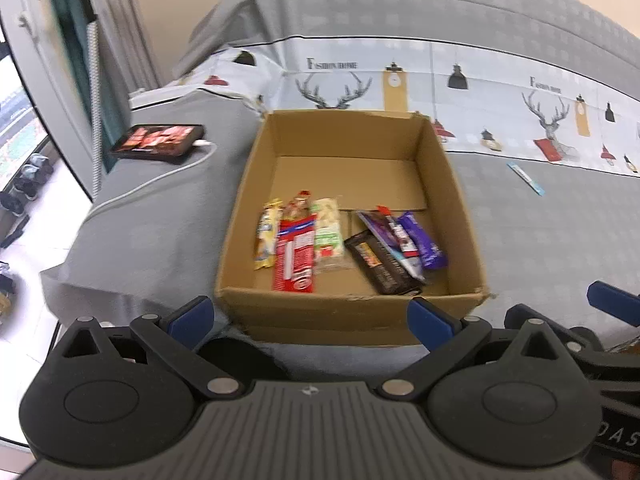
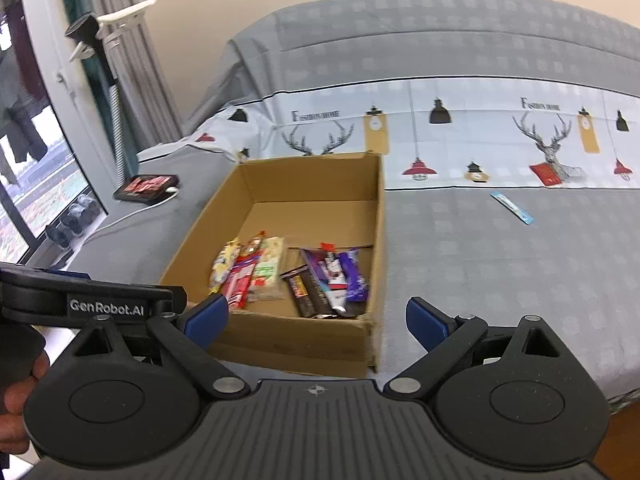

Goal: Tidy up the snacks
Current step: 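Lift both tools out of the box toward the blue stick and red packet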

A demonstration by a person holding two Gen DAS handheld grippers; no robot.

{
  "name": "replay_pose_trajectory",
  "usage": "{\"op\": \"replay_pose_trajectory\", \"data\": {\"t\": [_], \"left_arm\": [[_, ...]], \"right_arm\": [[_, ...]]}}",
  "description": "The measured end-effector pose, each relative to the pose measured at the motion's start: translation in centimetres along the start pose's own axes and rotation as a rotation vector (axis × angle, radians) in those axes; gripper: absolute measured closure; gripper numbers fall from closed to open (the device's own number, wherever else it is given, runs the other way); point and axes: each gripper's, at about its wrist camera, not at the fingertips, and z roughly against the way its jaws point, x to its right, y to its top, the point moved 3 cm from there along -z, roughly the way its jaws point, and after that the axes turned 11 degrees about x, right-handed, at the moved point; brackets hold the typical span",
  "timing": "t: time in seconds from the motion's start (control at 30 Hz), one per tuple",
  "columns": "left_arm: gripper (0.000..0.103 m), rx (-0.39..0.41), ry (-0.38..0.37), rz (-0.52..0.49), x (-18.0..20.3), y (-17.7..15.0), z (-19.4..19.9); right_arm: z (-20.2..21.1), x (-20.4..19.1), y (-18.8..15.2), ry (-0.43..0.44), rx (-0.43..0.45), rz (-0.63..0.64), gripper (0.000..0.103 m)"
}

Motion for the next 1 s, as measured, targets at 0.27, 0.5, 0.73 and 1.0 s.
{"op": "replay_pose_trajectory", "data": {"t": [0.27, 0.5, 0.73, 1.0], "left_arm": [[0.000, 0.030, -0.090, -0.074, 7.2, 3.6, -1.2], [0.000, -0.029, -0.192, -0.069, 16.0, 7.5, -6.1], [0.000, -0.174, -0.260, 0.025, 26.1, 12.5, -17.9], [0.000, -0.276, -0.253, 0.020, 37.0, 14.7, -34.3]], "right_arm": [[0.8, 7.9, 1.3, -0.147, 0.055, -0.040, 0.007], [0.6, 18.4, 1.9, -0.341, 0.063, -0.101, 0.007], [-2.3, 29.6, 3.2, -0.500, 0.099, -0.149, 0.007], [-13.2, 43.0, 5.1, -0.577, 0.112, -0.115, 0.006]]}}
